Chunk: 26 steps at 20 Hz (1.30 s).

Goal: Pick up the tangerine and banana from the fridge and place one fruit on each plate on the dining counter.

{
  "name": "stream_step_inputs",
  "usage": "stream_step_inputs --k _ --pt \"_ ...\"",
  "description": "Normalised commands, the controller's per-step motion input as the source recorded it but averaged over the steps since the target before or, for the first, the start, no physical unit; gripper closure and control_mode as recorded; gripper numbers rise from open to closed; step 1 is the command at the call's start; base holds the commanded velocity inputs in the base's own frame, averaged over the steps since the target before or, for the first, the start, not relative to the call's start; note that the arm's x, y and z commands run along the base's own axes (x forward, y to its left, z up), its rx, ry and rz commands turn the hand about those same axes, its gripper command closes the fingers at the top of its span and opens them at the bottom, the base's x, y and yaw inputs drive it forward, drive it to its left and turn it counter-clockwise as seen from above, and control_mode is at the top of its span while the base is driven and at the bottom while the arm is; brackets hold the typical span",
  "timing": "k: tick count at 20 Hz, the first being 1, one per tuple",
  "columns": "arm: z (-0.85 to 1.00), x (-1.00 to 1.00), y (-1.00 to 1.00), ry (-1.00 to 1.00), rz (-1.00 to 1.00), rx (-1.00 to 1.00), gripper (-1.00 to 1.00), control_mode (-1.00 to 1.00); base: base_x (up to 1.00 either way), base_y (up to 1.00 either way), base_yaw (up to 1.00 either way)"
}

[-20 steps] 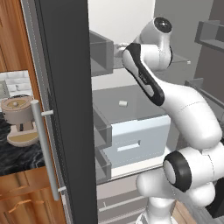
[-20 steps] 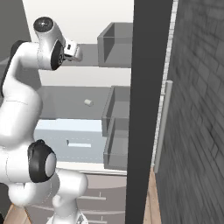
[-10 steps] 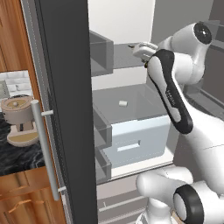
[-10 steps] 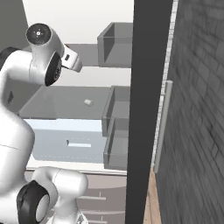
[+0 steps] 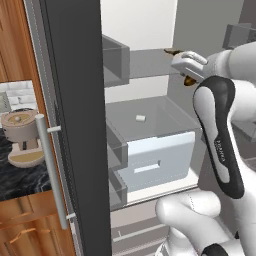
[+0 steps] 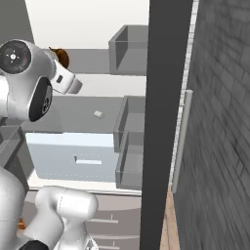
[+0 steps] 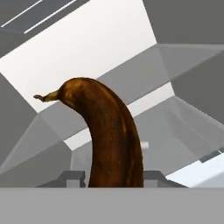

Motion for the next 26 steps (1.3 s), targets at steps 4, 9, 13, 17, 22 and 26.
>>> stream_step_inputs --k 4,9,13,17,22,26 --pt "0.02 -0.68 0.0 0.0 -0.07 0.03 1.0 -1.0 0.0 0.0 0.0" --pt "-0.02 -0.48 -0.02 0.01 -0.01 0.0 1.0 -1.0 0.0 0.0 0.0" --pt "0.0 -0.52 -0.11 -0.01 0.0 0.0 1.0 -1.0 0.0 0.0 0.0" --pt "0.0 -0.18 -0.03 0.0 0.0 0.0 1.0 -1.0 0.0 0.0 0.0" --pt "0.03 -0.45 -0.05 -0.22 -0.02 0.0 1.0 -1.0 0.0 0.0 0.0" --pt "0.01 -0.75 -0.07 -0.31 -0.02 0.0 1.0 1.0 -0.25 -0.01 0.0"
